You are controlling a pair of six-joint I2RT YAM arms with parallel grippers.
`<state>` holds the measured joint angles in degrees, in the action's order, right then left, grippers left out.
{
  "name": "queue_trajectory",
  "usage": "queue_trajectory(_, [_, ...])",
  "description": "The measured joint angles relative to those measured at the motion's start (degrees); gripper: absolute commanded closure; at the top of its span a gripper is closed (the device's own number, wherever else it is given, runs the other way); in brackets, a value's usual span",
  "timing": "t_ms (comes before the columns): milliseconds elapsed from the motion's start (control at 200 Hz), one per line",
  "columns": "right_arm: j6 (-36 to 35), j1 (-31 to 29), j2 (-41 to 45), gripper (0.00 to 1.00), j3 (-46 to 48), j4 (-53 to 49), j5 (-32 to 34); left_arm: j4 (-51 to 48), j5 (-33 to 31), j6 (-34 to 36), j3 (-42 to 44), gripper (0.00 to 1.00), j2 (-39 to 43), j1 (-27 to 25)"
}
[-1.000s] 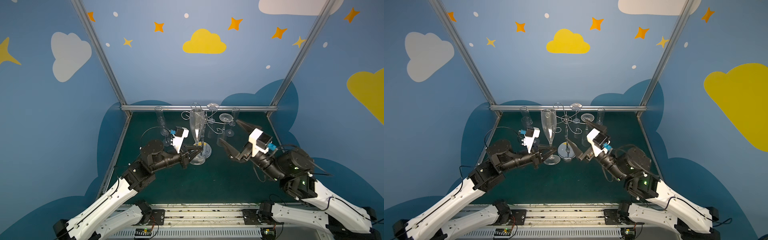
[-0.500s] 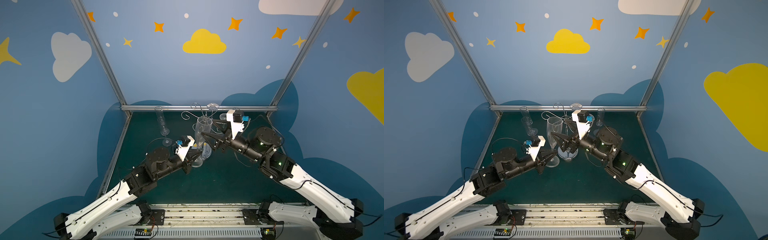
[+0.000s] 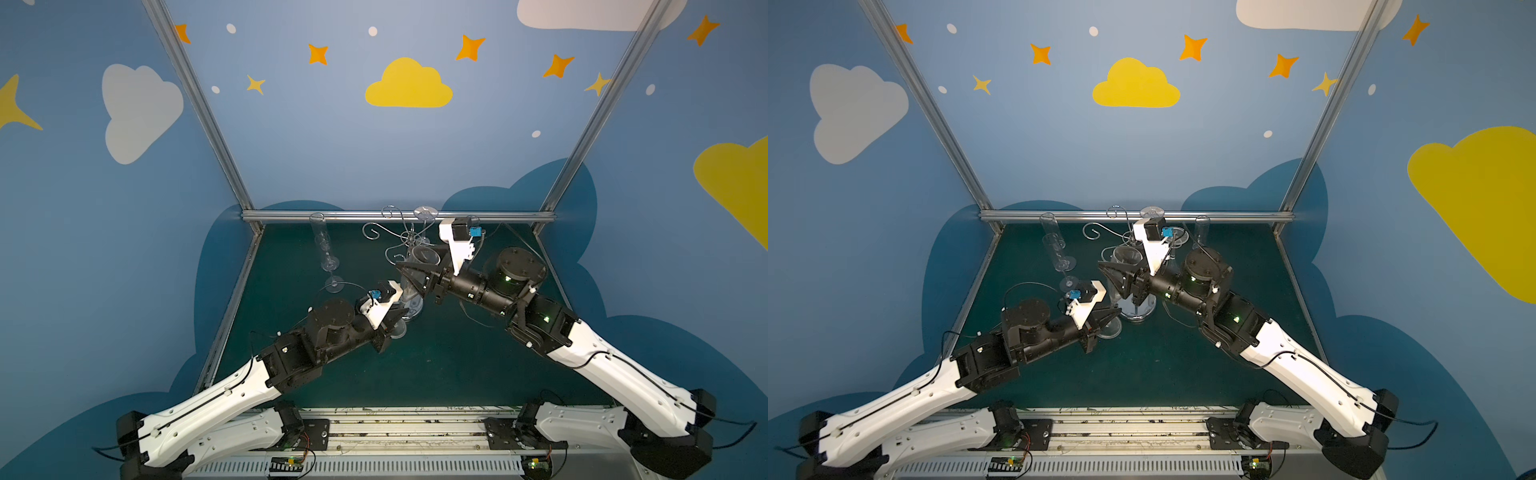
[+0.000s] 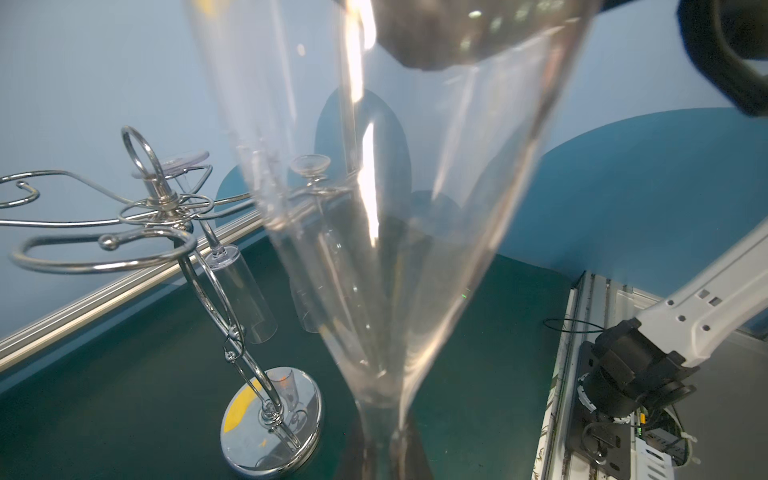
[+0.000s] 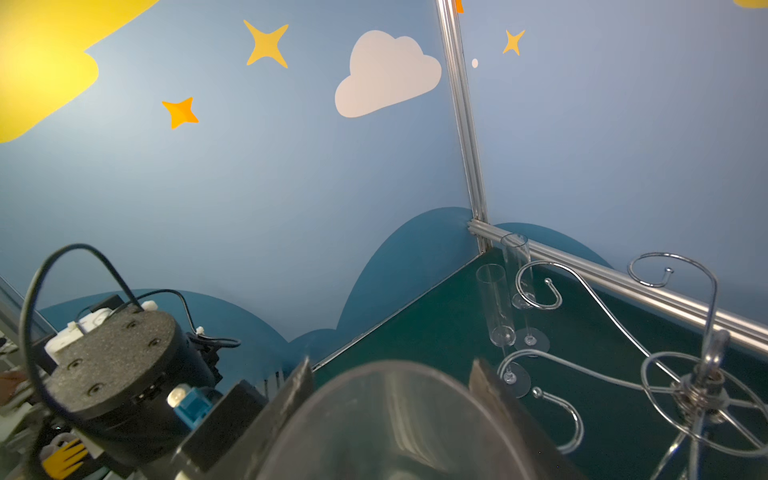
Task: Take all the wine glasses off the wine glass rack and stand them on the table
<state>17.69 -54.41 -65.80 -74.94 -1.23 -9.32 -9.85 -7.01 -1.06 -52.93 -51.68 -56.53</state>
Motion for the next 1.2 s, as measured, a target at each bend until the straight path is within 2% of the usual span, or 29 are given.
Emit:
queue_trajectory(80, [0.3, 0.3, 0.0, 0.59, 0.1, 0.0, -0.2, 0.0, -0.5, 0.4, 0.0, 0.97, 0.0, -0.1])
queue_trajectory(225, [0.6, 0.9, 0.0, 0.63, 0.4, 0.3, -0.8, -0.1, -0.9, 0.9, 0.0, 0.95, -0.2, -0.1])
queue_trajectory(250, [0.6, 0.9, 0.0, 0.64, 0.5, 0.4, -0.9, -0.1, -1.0, 0.9, 0.0, 0.9, -0.2, -0.1])
queue_trajectory(415, [0.4, 1.3, 0.2, 0.64, 1.3, 0.5, -1.2, 0.0, -1.8, 1.0, -0.1, 0.38, -0.3, -0.1])
queue_trajectory(456, [0.3, 1.4, 0.4, 0.64, 1.6, 0.3, -1.2, 0.0, -2.0, 0.9, -0.1, 0.29, -0.1, -0.1])
queue_trajectory(511, [0.1, 1.5, 1.0, 0.64, 2.2, 0.0, -1.2, 0.0, -2.1, 0.9, 0.0, 0.23, 0.5, -0.1])
queue_trajectory(656, [-0.7, 1.6, 4.5, 0.64, 4.9, -1.7, -0.3, 0.9, -2.4, 0.6, 1.4, 0.16, 4.0, -0.1])
queue_trajectory(831, [-1.4, 1.8, 11.9, 0.65, 10.2, -5.2, 3.1, 1.4, -4.3, 0.4, 3.7, 0.12, 8.0, -0.1])
queue_trajectory(1196, [-8.5, 4.9, 27.8, 0.67, 24.9, -12.7, 20.6, 1.3, -9.8, -0.4, 6.8, 0.09, 14.1, -0.1])
